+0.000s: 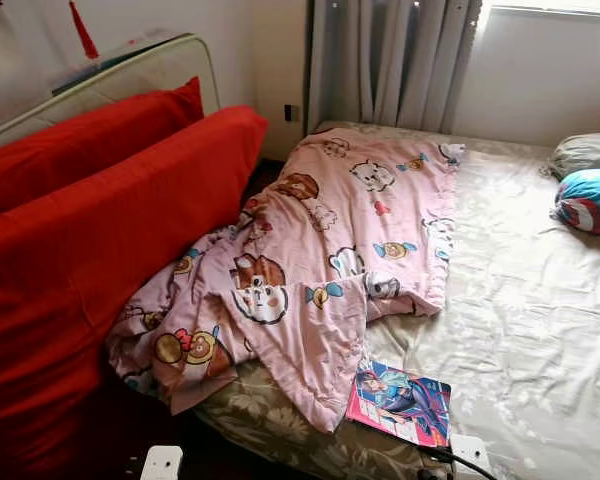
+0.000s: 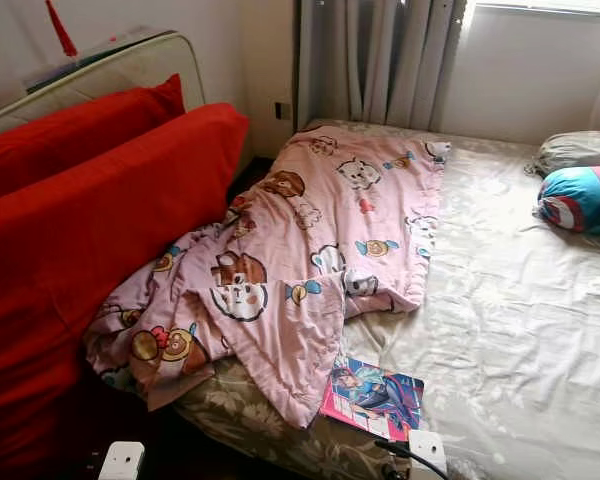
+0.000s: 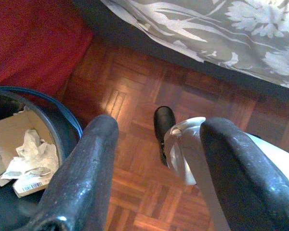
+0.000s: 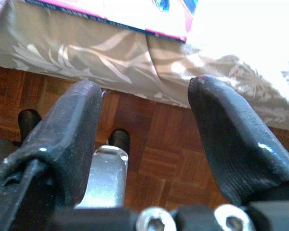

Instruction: Clean up the room

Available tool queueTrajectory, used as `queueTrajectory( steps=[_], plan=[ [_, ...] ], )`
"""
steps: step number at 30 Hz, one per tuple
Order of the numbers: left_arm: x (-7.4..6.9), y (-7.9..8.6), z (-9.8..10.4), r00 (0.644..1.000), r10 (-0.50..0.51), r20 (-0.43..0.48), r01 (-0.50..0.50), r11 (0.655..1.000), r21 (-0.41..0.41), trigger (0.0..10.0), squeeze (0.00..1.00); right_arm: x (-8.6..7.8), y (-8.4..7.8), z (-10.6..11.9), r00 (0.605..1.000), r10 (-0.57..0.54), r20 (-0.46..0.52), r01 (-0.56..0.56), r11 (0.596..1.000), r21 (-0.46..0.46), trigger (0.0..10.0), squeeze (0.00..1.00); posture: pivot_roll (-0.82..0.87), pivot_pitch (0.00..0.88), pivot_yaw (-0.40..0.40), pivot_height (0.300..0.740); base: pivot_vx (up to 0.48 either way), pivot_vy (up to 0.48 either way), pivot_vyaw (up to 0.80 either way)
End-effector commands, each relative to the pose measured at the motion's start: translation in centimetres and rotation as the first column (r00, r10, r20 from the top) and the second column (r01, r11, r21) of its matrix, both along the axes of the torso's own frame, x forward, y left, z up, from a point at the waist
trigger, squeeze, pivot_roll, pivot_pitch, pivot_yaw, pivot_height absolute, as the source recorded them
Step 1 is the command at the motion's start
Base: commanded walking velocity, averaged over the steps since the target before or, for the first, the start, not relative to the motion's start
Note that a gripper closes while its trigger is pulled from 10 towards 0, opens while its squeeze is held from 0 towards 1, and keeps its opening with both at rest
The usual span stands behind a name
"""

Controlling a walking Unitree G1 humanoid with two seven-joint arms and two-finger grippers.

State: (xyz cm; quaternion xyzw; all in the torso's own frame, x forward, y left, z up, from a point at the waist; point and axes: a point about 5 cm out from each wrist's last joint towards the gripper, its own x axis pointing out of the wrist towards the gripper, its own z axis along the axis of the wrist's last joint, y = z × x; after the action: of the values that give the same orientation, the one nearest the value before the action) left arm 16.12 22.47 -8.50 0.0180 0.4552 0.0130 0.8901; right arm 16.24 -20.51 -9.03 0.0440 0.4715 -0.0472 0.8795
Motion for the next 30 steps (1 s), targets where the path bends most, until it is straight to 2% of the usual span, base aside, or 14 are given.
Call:
queueTrajectory(
  steps=[1,6,9,16,20,22,23,24,25,26,27,28,29,30],
  plan=[
    [-1.2,1.7,-0.1,1.0,0.014,-0.025,-0.013,1.0,0.027,10.0,0.0,0.1,0.1,0.0,1.0,0.005,0.002,-0.005,1.0,0.001,10.0,0.0,0.02,0.0,-0.002,0.74,0.251,0.0,0.0],
    [-1.7,3.5,0.3,0.999,0.034,-0.026,-0.032,0.999,0.043,10.0,0.0,0.2,0.1,0.1,1.0,0.004,0.003,-0.004,1.0,0.0,10.0,0.0,0.03,0.0,-0.002,0.74,0.25,0.0,0.0],
    [-1.2,2.6,0.2,1.0,0.025,-0.016,-0.025,0.999,0.042,10.0,0.0,0.2,0.1,0.1,1.0,0.002,0.005,-0.002,1.0,0.001,10.0,0.0,0.03,0.0,-0.003,0.74,0.0,0.0,0.0],
    [0.8,0.1,0.4,1.0,0.011,0.028,-0.011,1.0,0.01,10.0,0.0,0.3,0.0,0.1,1.0,0.002,0.008,-0.002,1.0,0.001,10.0,0.0,0.03,0.0,-0.005,0.74,0.0,0.0,0.0],
    [2.3,1.1,1.4,0.992,0.062,0.105,-0.062,0.998,-0.003,10.0,0.0,0.4,0.0,0.2,1.0,0.0,0.022,0.0,1.0,0.0,10.0,0.0,0.03,0.0,-0.009,0.74,0.0,0.0,0.0],
    [3.1,1.0,1.9,0.988,0.056,0.146,-0.058,0.998,0.007,10.0,0.0,0.5,0.0,0.3,0.999,-0.007,0.035,0.007,1.0,0.001,10.0,0.0,0.03,0.0,-0.01,0.74,0.0,0.0,0.0],
    [4.0,1.0,2.4,0.981,0.046,0.186,-0.05,0.999,0.015,10.0,0.0,0.5,-0.1,0.3,0.999,-0.01,0.047,0.01,1.0,-0.001,10.0,0.0,0.03,0.0,-0.01,0.74,0.0,0.0,0.0],
    [4.0,1.0,2.4,0.981,0.046,0.186,-0.05,0.999,0.015,10.0,0.0,0.5,-0.1,0.3,0.999,-0.01,0.047,0.01,1.0,-0.001,10.0,0.0,0.03,0.0,-0.01,0.74,0.0,0.0,0.0],
    [5.0,0.8,3.0,0.973,0.049,0.225,-0.052,0.999,0.007,10.0,0.0,0.6,-0.1,0.4,0.998,-0.011,0.056,0.011,1.0,-0.005,10.0,0.0,0.03,0.0,-0.015,0.74,0.0,0.0,0.0],
    [8.7,-0.4,5.2,0.941,0.038,0.336,-0.037,0.999,-0.01,10.0,0.0,0.7,-0.2,0.5,0.996,-0.026,0.082,0.026,1.0,-0.004,10.0,0.0,0.04,0.0,-0.018,0.74,0.0,0.0,0.0],
    [8.7,-0.4,5.2,0.941,0.038,0.336,-0.037,0.999,-0.01,10.0,0.0,0.7,-0.2,0.5,0.996,-0.026,0.082,0.026,1.0,-0.004,10.0,0.0,0.04,0.0,-0.018,0.74,0.0,0.0,0.0],
    [11.5,-1.5,7.3,0.904,0.014,0.428,-0.009,1.0,-0.014,10.0,0.0,0.8,-0.3,0.6,0.993,-0.049,0.103,0.049,0.999,0.004,10.0,0.0,0.04,0.0,-0.018,0.74,0.0,0.0,0.0],
    [12.8,-2.1,8.6,0.875,-0.002,0.484,0.012,1.0,-0.017,10.0,0.0,0.9,-0.3,0.7,0.99,-0.07,0.123,0.068,0.998,0.017,10.0,0.0,0.04,0.0,-0.02,0.74,0.0,0.0,0.0],
    [13.3,-2.0,9.3,0.852,-0.011,0.523,0.027,0.999,-0.023,10.0,0.0,1.0,-0.3,0.8,0.988,-0.079,0.136,0.076,0.997,0.025,10.0,0.0,0.04,0.0,-0.021,0.74,0.0,0.0,0.0]
  ],
)
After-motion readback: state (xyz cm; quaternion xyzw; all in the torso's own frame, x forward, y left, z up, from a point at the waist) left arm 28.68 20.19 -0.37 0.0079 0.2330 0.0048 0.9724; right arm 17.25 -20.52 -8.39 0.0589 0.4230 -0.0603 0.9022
